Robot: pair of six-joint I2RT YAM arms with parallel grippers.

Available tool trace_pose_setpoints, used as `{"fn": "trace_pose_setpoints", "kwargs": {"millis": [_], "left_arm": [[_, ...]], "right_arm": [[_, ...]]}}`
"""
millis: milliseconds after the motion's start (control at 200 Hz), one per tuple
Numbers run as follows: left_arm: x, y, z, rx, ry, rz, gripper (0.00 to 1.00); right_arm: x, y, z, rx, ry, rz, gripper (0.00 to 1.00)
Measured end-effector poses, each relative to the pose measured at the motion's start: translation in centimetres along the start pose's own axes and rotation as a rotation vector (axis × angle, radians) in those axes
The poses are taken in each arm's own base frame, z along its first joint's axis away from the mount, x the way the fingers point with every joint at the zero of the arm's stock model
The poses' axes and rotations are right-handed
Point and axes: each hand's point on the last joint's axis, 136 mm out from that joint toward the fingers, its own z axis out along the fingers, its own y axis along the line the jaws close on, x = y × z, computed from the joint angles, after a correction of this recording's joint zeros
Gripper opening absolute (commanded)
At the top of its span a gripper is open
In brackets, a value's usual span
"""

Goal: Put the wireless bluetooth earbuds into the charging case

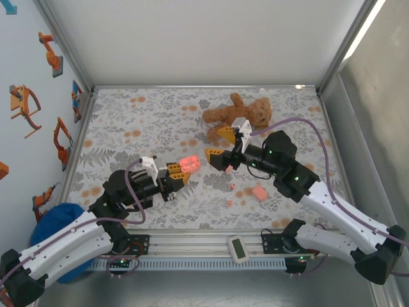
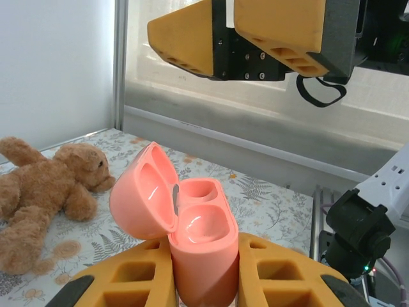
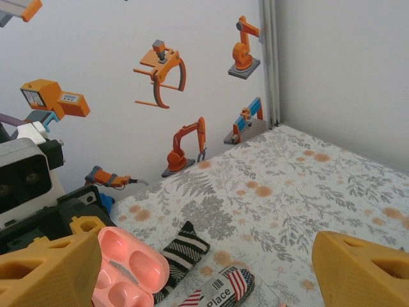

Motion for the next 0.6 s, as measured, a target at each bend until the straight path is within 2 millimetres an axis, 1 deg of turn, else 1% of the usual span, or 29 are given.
{"fn": "trace_pose_setpoints", "kwargs": {"millis": [50, 185, 386, 521, 601], "left_arm": [[0.1, 0.0, 0.0, -0.001, 0.004, -0.002, 0.09], [0.2, 0.0, 0.0, 0.0, 0.006, -0.003, 0.09], [0.5, 0.1, 0.0, -0.001, 0.014, -0.01, 0.09], [0.6, 0.1, 0.0, -0.001, 0.012, -0.016, 0.09], [0.7, 0.1, 0.0, -0.001, 0.014, -0.018, 0.09]], "right_arm": [[0.4, -0.2, -0.2, 0.018, 0.015, 0.006, 0.84], [2.2, -1.4, -0.6, 0.079, 0.082, 0.047, 0.84], [5.8, -3.7, -1.5, 0.17, 0.179, 0.144, 0.84], [8.4, -6.2, -2.5, 0.241, 0.223, 0.245, 0.83], [10.2, -7.8, -3.0, 0.281, 0.254, 0.313, 0.79]]}}
